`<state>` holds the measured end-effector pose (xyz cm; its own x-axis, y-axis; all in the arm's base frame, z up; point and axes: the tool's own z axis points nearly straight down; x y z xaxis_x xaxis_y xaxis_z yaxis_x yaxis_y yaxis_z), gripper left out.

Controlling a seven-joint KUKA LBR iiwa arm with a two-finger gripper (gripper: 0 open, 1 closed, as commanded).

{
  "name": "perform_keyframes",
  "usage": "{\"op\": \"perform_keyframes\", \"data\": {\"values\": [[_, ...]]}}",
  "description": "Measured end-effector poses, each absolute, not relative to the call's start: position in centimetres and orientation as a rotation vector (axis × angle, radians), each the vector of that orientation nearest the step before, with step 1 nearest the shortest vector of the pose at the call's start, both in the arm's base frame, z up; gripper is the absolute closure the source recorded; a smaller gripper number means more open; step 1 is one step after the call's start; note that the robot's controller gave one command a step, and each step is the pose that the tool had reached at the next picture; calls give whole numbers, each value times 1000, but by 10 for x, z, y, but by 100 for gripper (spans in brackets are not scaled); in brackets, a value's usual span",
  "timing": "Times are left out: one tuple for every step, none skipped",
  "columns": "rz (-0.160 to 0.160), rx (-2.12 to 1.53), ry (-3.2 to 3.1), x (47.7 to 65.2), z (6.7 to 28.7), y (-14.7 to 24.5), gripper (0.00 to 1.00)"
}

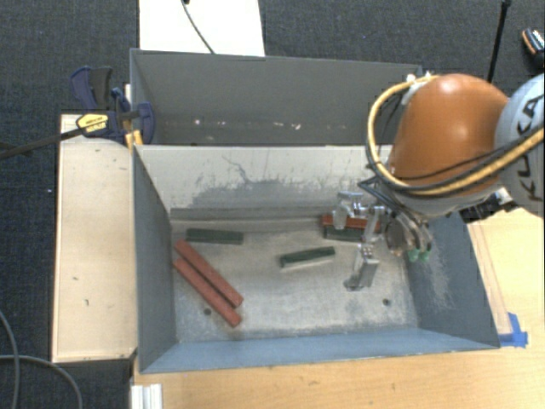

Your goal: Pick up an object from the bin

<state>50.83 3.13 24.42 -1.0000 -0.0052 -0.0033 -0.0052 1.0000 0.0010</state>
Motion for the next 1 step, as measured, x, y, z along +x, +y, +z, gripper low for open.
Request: {"op": "perform_keyframes", "data": {"values": [[1,-73,3144,530,67,16,0]]}}
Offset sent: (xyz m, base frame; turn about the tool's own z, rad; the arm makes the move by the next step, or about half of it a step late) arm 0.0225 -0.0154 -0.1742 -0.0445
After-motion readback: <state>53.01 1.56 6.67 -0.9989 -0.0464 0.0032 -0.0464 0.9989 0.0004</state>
